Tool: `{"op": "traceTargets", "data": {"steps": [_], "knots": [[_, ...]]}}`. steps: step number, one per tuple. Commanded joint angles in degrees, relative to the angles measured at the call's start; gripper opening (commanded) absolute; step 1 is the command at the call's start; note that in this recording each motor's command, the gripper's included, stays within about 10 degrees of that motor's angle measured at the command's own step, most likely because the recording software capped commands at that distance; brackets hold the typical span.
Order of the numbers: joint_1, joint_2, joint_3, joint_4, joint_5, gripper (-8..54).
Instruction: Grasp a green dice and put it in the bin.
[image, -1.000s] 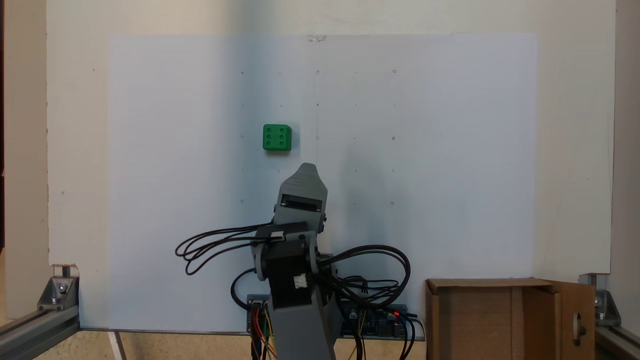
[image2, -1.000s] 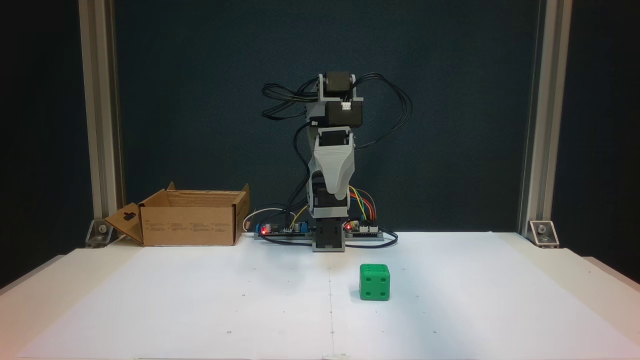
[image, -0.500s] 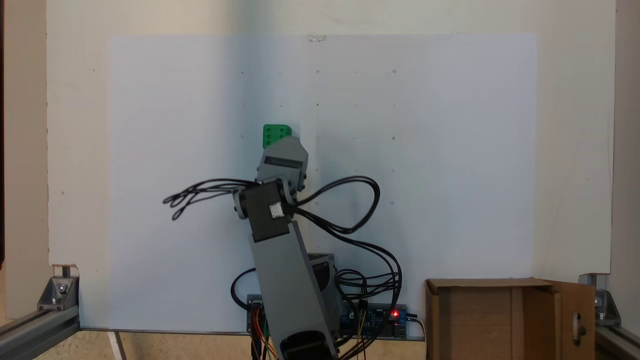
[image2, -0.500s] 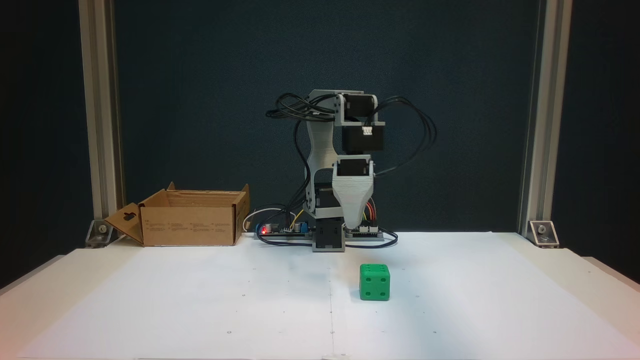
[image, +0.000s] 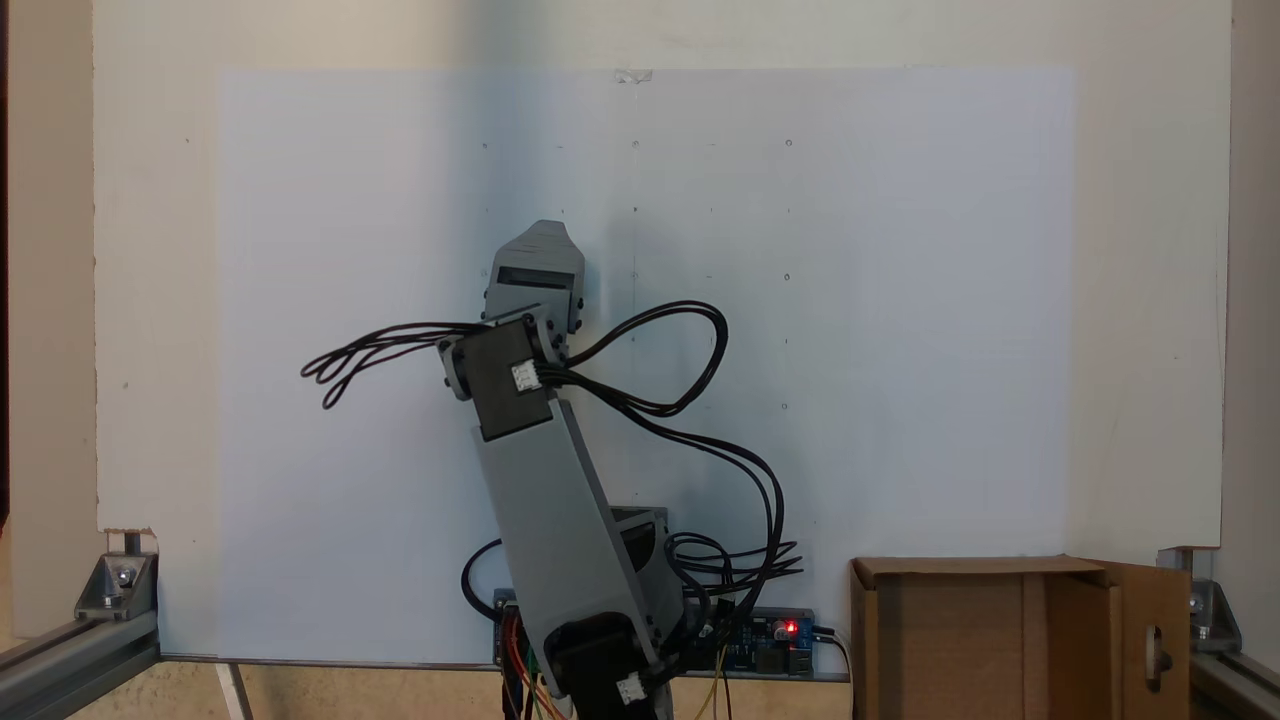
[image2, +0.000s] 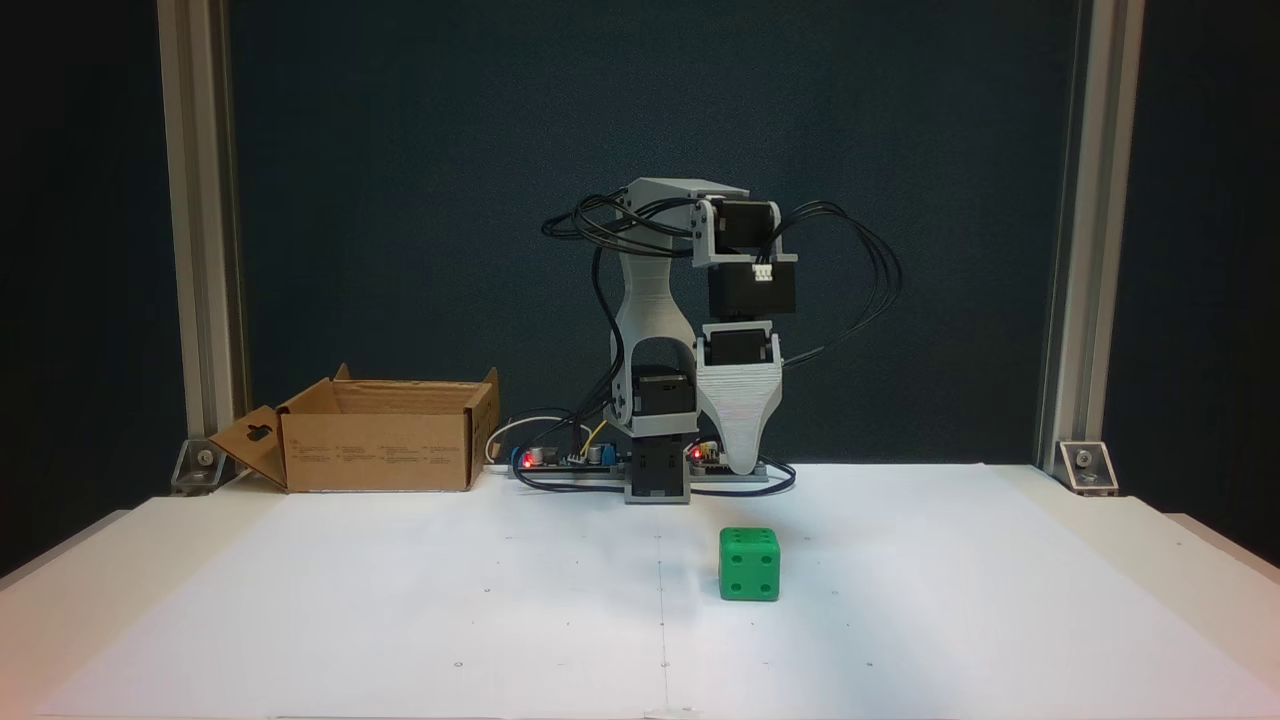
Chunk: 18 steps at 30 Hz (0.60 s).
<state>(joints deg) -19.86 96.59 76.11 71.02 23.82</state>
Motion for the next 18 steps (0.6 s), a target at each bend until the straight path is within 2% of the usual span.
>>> {"op": "traceTargets", "data": {"steps": [1,5,18], "knots": [[-0.35,1.32,-7.56,5.27,4.04,41.5],[-1.93,1.41,-16.44,17.49,4.04,41.5],[-2.02,-1.23,-21.18,18.63,4.04,41.6]]}}
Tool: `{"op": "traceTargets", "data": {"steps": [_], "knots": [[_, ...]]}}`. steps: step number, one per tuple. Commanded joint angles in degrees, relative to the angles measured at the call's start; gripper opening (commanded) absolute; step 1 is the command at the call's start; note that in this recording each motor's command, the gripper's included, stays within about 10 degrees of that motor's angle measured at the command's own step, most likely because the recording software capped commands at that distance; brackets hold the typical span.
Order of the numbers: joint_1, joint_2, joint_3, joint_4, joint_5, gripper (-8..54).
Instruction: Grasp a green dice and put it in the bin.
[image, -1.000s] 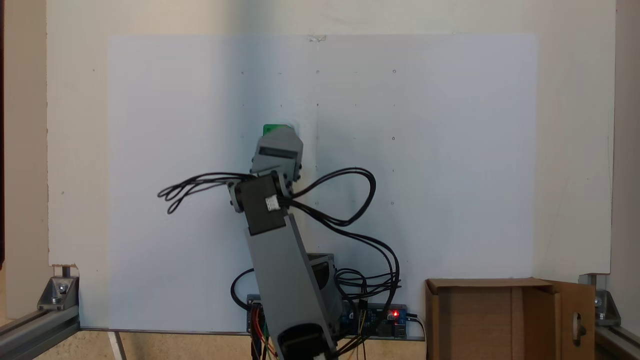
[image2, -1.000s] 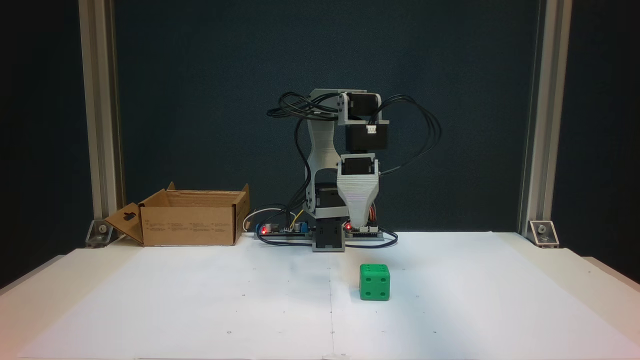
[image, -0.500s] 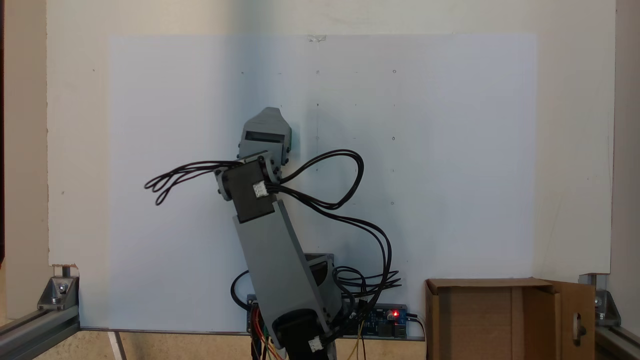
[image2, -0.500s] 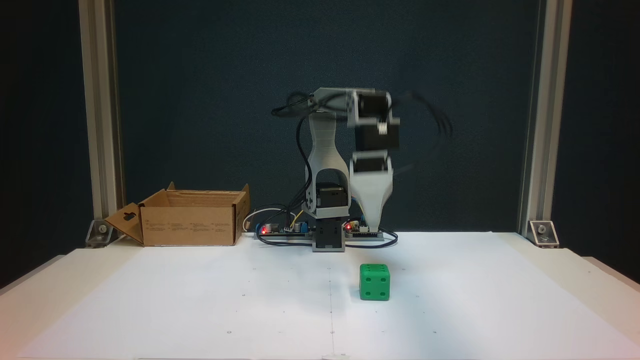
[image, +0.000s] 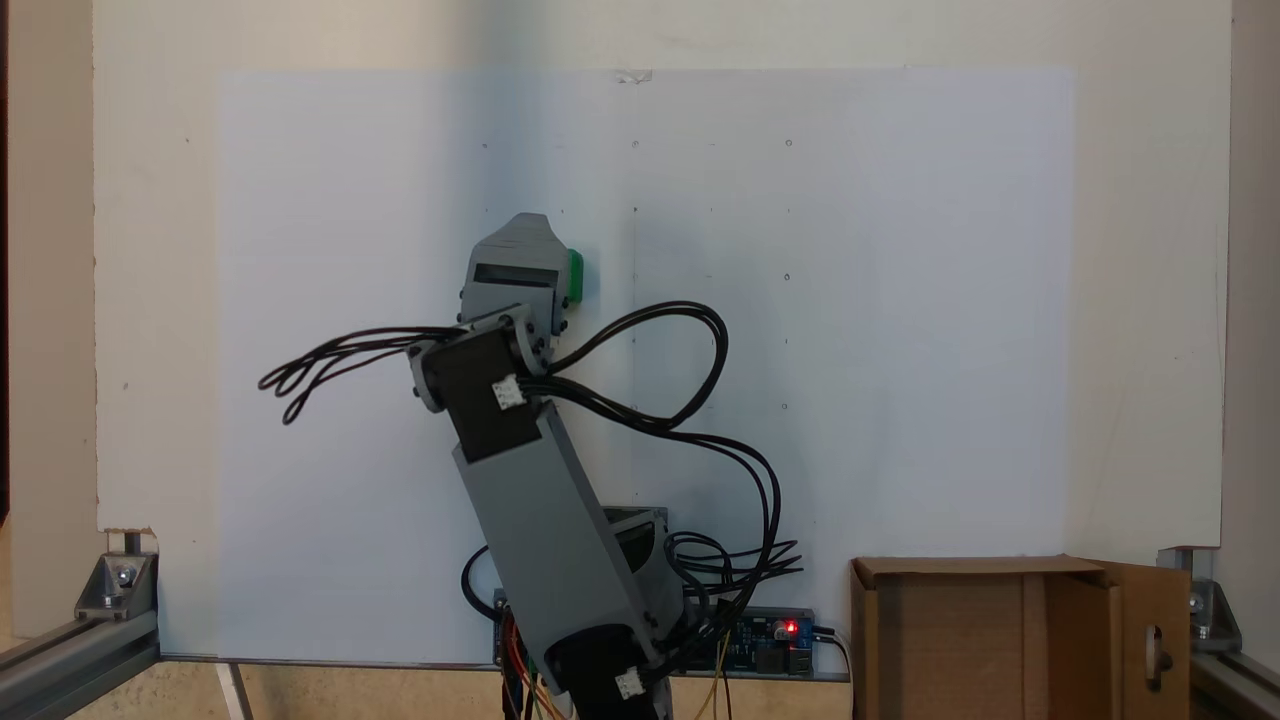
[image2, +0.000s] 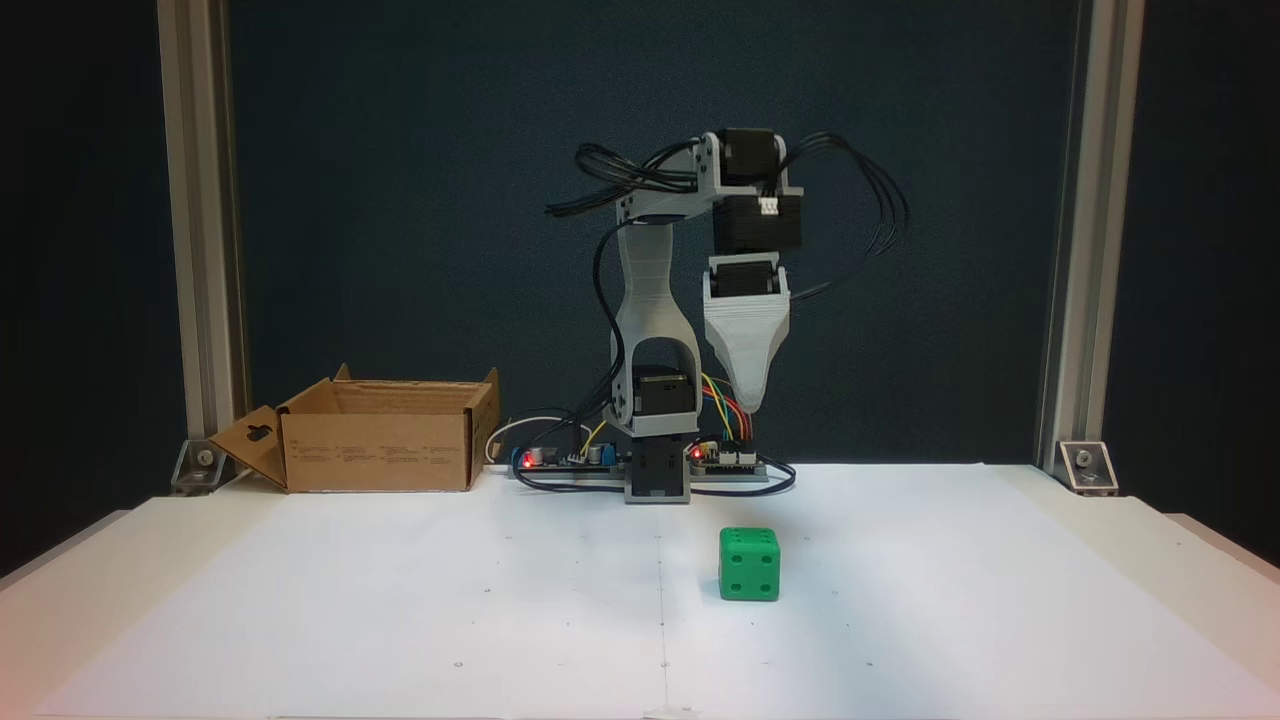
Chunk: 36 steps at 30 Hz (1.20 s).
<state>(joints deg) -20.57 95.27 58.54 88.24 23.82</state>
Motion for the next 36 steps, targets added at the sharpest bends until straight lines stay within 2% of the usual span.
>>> {"op": "traceTargets", "data": {"steps": [1,11,36], "knots": [[-1.23,-0.26,-3.60,1.32,4.04,41.6],[-0.26,-7.12,-3.69,0.09,3.96,41.7],[2.99,-11.51,-3.34,-2.55,3.96,41.7]]}}
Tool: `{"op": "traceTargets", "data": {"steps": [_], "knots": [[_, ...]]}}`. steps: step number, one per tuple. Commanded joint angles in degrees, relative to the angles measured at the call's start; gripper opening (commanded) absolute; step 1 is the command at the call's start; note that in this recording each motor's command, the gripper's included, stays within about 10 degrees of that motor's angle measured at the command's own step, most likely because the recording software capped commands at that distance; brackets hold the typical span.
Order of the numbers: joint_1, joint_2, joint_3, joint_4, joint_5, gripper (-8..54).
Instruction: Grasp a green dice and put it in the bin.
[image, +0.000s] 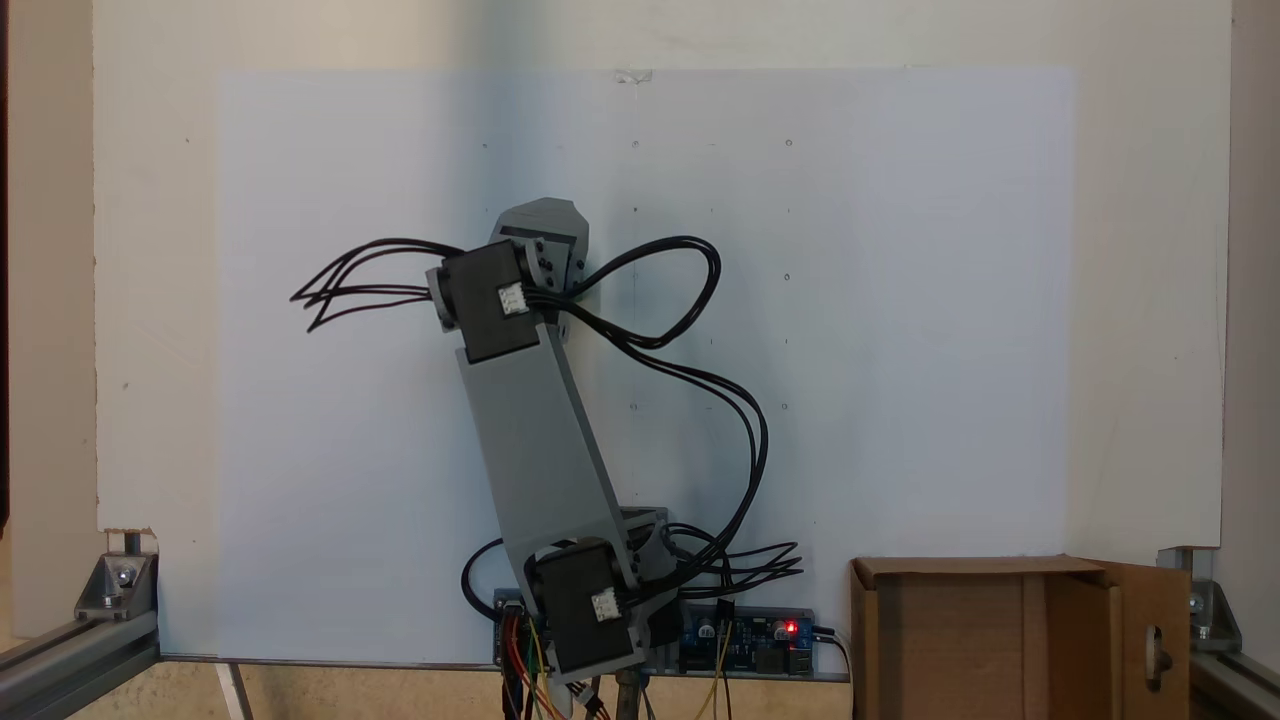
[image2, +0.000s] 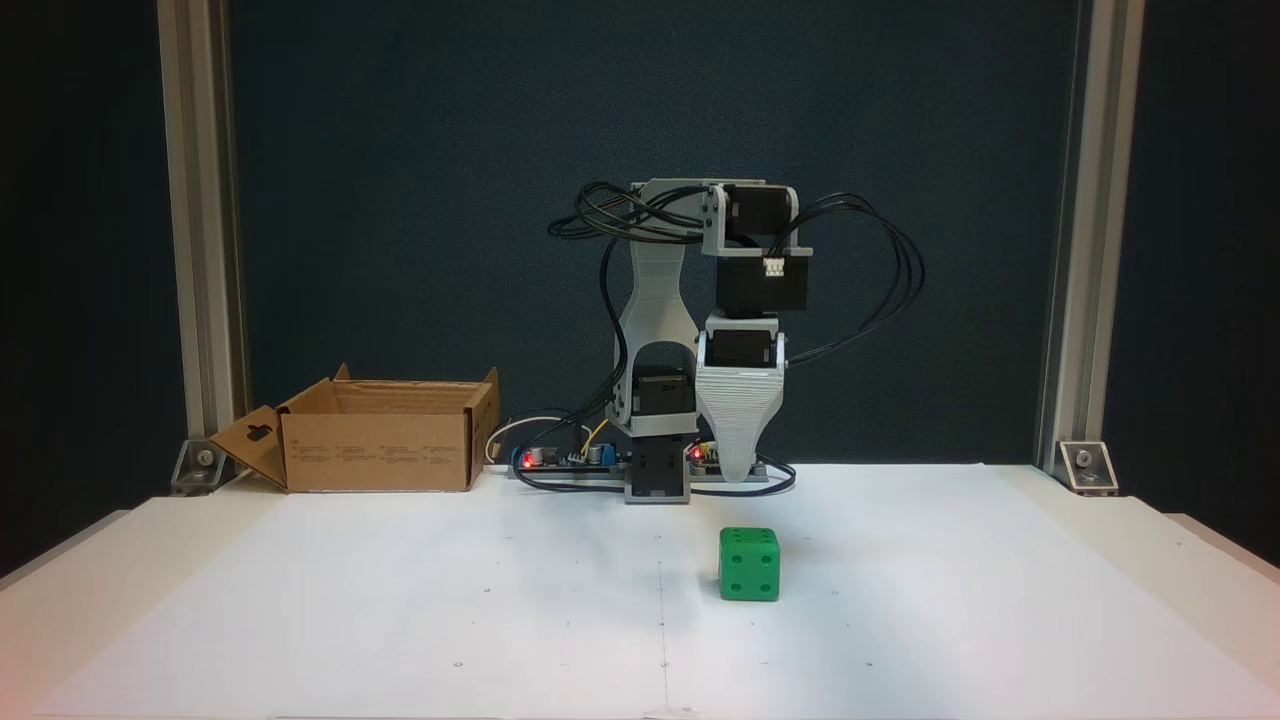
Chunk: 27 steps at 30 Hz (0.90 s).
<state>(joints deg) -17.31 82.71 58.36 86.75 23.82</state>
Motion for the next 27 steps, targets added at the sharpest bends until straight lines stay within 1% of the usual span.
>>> {"op": "traceTargets", "data": {"steps": [1,8,27], "knots": [[-0.26,0.97,-2.64,-1.67,3.96,41.7],[-0.53,0.26,1.67,-6.68,3.96,41.7],[-0.88,0.09,8.44,-11.51,3.96,41.7]]}}
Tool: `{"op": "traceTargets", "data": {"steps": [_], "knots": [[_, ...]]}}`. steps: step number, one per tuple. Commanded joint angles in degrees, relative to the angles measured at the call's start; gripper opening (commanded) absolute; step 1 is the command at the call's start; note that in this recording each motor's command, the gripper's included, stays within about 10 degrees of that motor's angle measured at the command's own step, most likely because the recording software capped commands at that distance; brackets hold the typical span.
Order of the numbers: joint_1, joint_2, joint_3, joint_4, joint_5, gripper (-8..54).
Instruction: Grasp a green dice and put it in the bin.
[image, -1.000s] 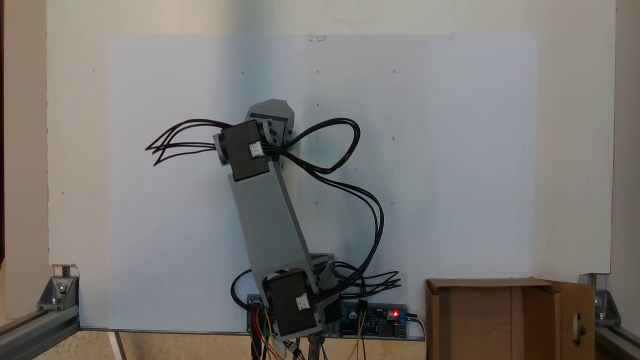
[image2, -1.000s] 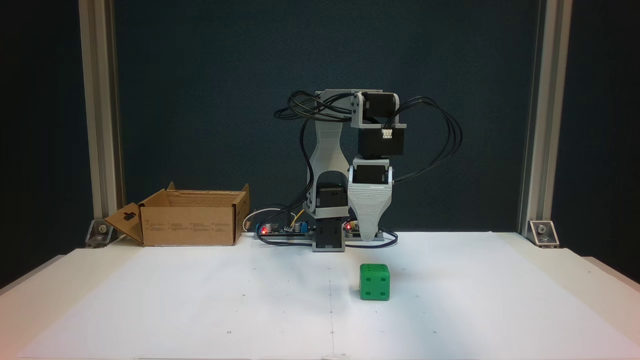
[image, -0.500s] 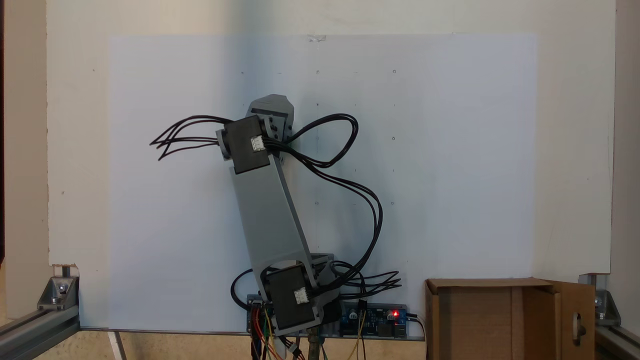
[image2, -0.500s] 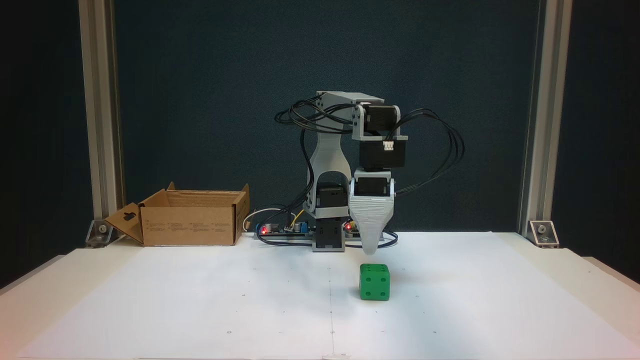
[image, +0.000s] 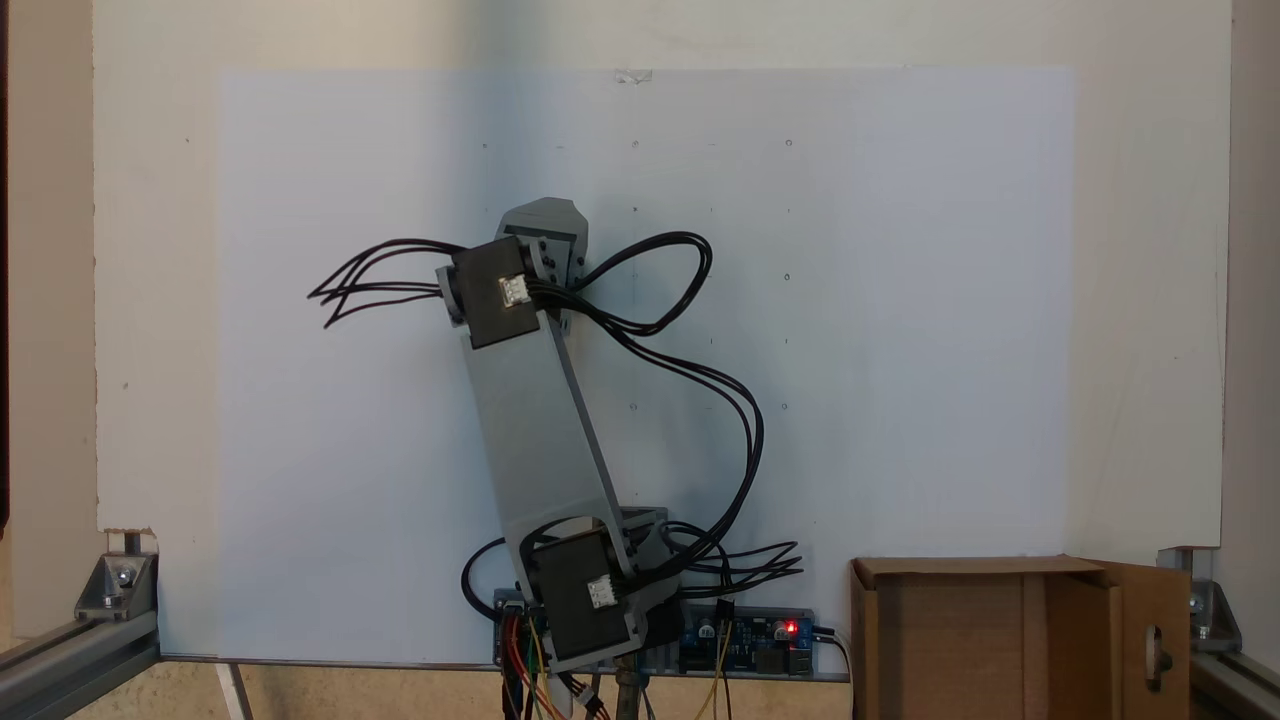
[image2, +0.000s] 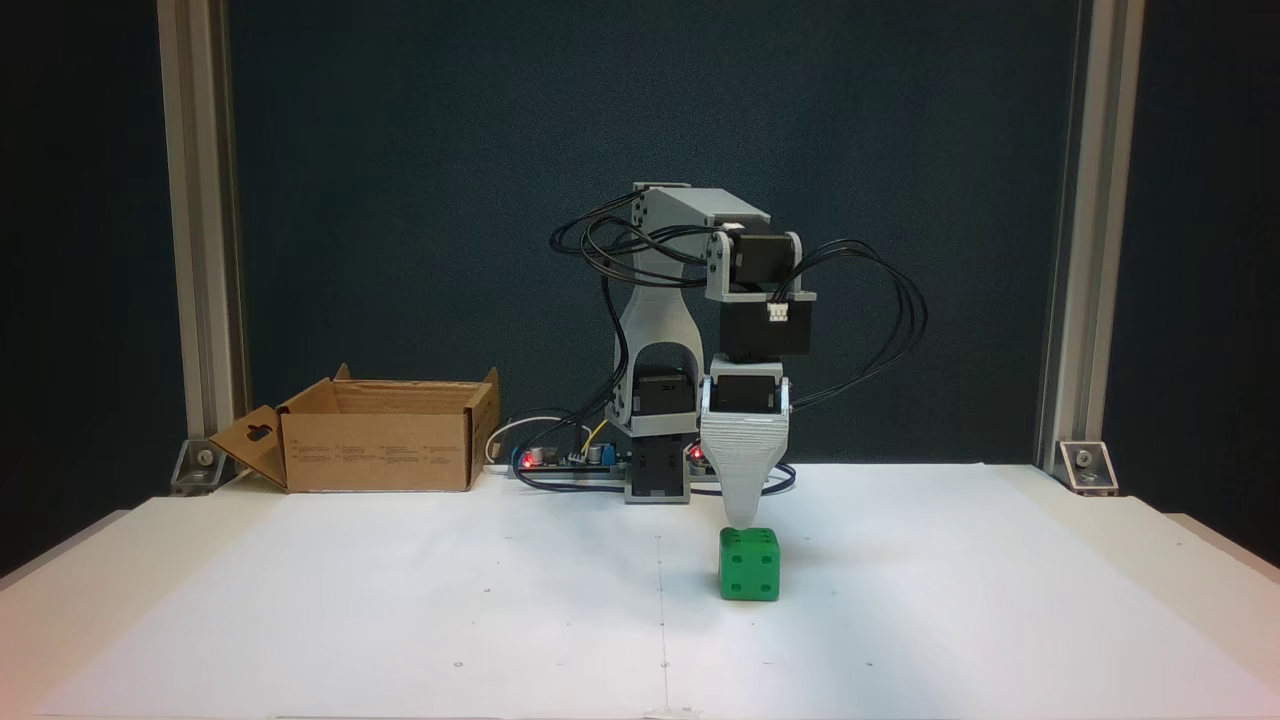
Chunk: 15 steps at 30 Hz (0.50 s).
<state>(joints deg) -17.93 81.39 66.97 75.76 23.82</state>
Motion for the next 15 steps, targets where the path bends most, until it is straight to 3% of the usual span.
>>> {"op": "traceTargets", "data": {"steps": [1,15], "knots": [[-0.35,1.41,0.09,-0.70,3.96,41.7],[-1.14,-0.53,5.36,-6.77,3.96,41.7]]}}
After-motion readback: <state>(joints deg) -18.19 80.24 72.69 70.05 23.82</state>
